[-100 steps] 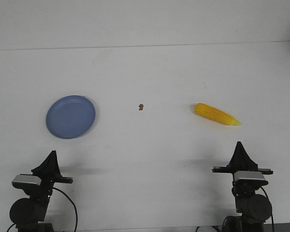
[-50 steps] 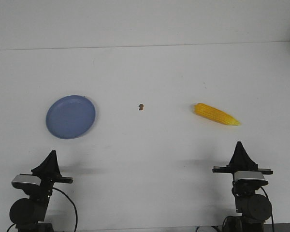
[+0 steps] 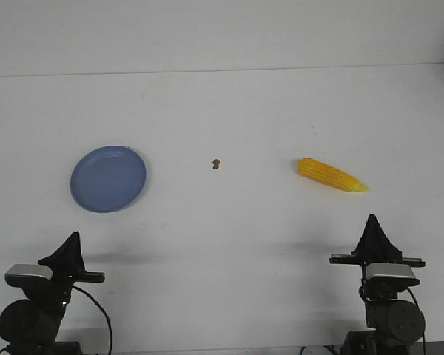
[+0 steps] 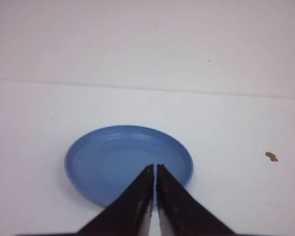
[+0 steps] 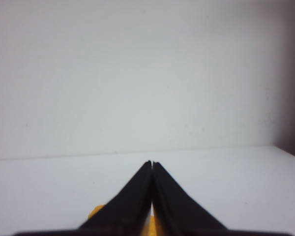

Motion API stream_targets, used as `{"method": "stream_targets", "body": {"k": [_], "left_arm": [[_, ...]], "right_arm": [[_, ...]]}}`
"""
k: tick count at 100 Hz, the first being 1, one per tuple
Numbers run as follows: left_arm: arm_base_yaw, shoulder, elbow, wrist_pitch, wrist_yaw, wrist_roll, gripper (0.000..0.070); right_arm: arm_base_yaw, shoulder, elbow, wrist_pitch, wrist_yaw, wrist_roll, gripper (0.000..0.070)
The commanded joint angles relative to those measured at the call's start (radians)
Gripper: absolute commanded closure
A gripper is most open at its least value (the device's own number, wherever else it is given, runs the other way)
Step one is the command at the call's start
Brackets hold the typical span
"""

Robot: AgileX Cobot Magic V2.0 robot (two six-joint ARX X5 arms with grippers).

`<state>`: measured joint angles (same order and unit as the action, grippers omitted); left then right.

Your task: Place corn on plate with both arms

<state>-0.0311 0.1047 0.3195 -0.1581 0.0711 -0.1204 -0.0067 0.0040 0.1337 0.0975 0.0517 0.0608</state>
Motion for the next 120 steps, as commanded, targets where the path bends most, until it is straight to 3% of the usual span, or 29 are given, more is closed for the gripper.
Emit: {"method": "stream_targets", "body": {"k": [1, 25, 46, 61, 120], "left_arm": [[-0.002, 0.043, 0.087, -0.012, -0.018, -0.057, 0.0688], [-0.002, 0.281, 0.404, -0.226, -0.028, -0.1, 0.0688], [-0.002, 0.456, 0.594, -0.422, -0.027, 0.0, 0.0688], [-0.002, 0.517, 0.632, -0.478, -0.027, 0.004, 0.0688], [-0.002, 0.482, 0.632, -0.539, -0.027, 0.003, 0.0683]], "right_arm": [[0.001, 0.004, 0.079, -0.105, -0.003, 0.018, 0.0699], [0.001, 0.109, 0.36, -0.488, -0.004, 0.024, 0.0699], [0.001, 0.296, 0.599, -0.792, -0.026, 0.026, 0.0699], [0.001, 0.423, 0.703, -0.945, -0.026, 0.026, 0.0699], [0.001, 0.48, 0.729, -0.962, -0.026, 0.029, 0.0699]]}}
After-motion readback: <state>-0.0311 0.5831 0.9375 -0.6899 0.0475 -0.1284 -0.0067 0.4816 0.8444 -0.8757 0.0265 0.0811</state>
